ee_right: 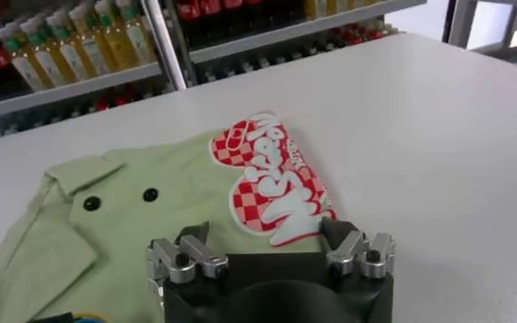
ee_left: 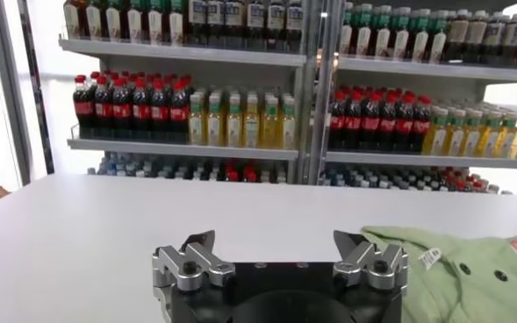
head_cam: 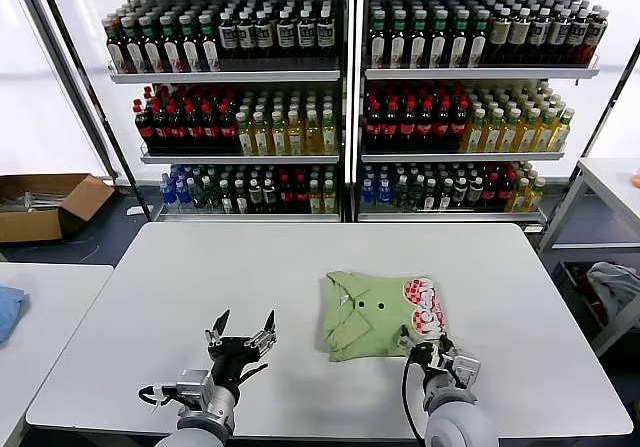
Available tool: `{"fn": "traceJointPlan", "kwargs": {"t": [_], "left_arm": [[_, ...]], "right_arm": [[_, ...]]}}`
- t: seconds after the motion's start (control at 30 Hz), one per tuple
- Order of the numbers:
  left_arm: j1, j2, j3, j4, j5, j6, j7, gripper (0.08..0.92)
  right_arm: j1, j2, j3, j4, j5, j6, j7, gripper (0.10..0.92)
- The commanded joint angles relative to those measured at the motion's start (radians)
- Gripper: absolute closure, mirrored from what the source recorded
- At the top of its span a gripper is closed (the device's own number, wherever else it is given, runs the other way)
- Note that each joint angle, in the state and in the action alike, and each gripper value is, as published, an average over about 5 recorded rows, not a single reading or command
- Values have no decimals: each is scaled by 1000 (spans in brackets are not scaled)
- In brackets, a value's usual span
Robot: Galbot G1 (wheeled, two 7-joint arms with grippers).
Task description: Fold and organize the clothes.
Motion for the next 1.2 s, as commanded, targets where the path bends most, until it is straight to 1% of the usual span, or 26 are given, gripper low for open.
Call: {"fn": "traceJointPlan", "kwargs": {"t": [0.03, 0.1, 0.17, 0.23, 0.33, 0.4, 0.57, 0.7, 0.83, 0.97, 1.2], "left_arm": [[3, 0, 0, -1, 1, 0, 1, 177], [7, -2, 1, -1, 1, -2, 1, 177], [9, -5, 1, -5, 1, -6, -1, 177], [10, -10, 0, -10, 5, -18, -5, 177], [10, -12, -1, -15, 25, -49, -11, 177], [10, -12, -3, -17, 36, -65, -14, 177], [-2, -25, -7, -20, 38, -94, -18, 177], [-8, -43, -12, -15, 46, -117, -19, 177], [3, -57, -29, -10, 108, -139, -2, 177], [5, -60, -44, -5, 92, -169, -3, 177], [4, -61, -74, -5, 72, -184, -2, 177]], "right_arm": [[-37, -6, 34, 44, 86, -16, 6, 203], [-57, -19, 52, 102, 72, -17, -3, 203], [-83, -39, 77, 162, 22, -12, -24, 203], [-114, -67, 109, 211, -78, 11, -61, 203], [-160, -111, 166, 243, -253, 77, -107, 203], [-182, -135, 210, 249, -310, 120, -116, 203], [-201, -162, 276, 248, -301, 154, -125, 203], [-211, -181, 261, 242, -306, 154, -134, 203], [-202, -209, 239, 230, -296, 152, -132, 203], [-176, -218, 233, 227, -281, 139, -133, 203], [-171, -253, 213, 222, -282, 121, -148, 203]]}}
